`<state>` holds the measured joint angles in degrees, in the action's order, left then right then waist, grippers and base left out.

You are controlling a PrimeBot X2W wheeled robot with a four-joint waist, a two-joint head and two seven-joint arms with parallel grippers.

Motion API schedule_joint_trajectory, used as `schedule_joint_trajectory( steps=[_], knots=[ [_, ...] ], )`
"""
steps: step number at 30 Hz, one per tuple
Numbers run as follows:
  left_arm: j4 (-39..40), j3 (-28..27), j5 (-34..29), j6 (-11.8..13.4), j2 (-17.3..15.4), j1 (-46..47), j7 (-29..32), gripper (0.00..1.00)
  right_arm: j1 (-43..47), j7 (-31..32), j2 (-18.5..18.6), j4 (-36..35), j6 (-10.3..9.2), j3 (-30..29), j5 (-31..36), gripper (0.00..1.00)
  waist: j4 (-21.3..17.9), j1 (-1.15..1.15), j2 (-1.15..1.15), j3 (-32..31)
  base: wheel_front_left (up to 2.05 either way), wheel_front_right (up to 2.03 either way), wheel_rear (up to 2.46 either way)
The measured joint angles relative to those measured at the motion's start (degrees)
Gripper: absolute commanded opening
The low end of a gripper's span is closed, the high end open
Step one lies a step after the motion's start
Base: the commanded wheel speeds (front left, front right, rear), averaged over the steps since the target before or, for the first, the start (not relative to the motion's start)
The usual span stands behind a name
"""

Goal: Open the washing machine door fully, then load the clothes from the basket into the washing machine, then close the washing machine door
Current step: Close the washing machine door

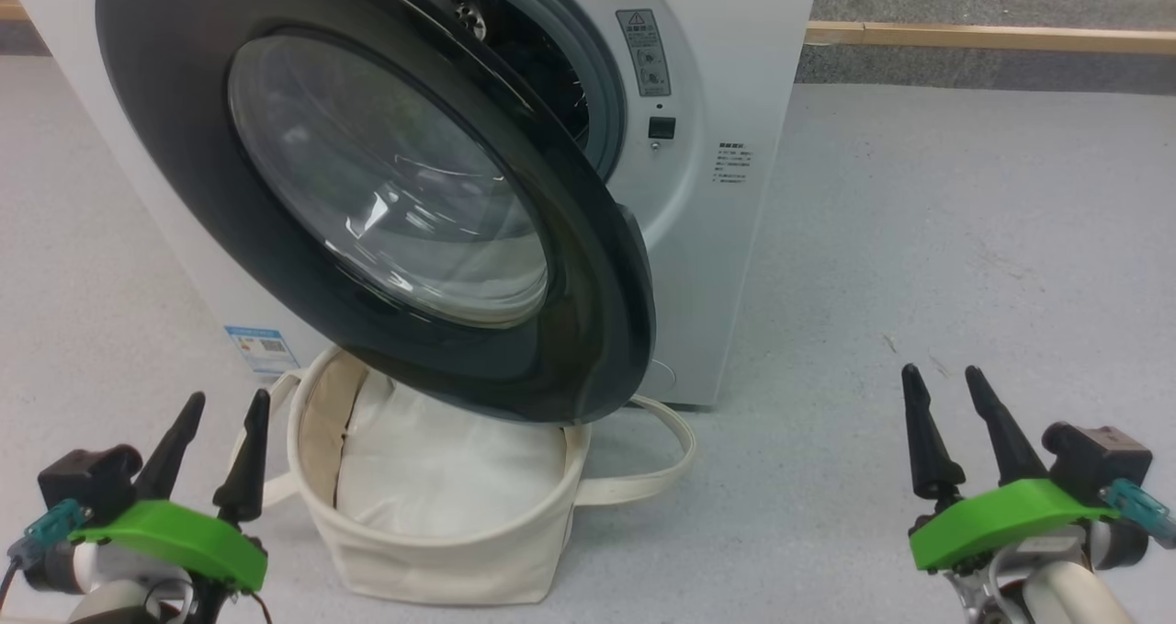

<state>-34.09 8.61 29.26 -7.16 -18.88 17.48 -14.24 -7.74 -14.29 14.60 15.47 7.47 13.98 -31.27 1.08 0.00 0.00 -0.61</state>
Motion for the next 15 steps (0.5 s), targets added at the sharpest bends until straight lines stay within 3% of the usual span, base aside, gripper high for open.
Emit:
schedule_joint_trajectory(
  steps=[15],
  knots=[
    [-0.26, -3.96, -1.52, 0.00, 0.91, 0.16, -0.05, 1.00, 0.27, 0.00, 0.08, -0.86, 0.00, -2.14, 0.51, 1.00, 0.29, 0.00, 0.00, 0.56, 0.00, 0.00, 0.00]
  ],
)
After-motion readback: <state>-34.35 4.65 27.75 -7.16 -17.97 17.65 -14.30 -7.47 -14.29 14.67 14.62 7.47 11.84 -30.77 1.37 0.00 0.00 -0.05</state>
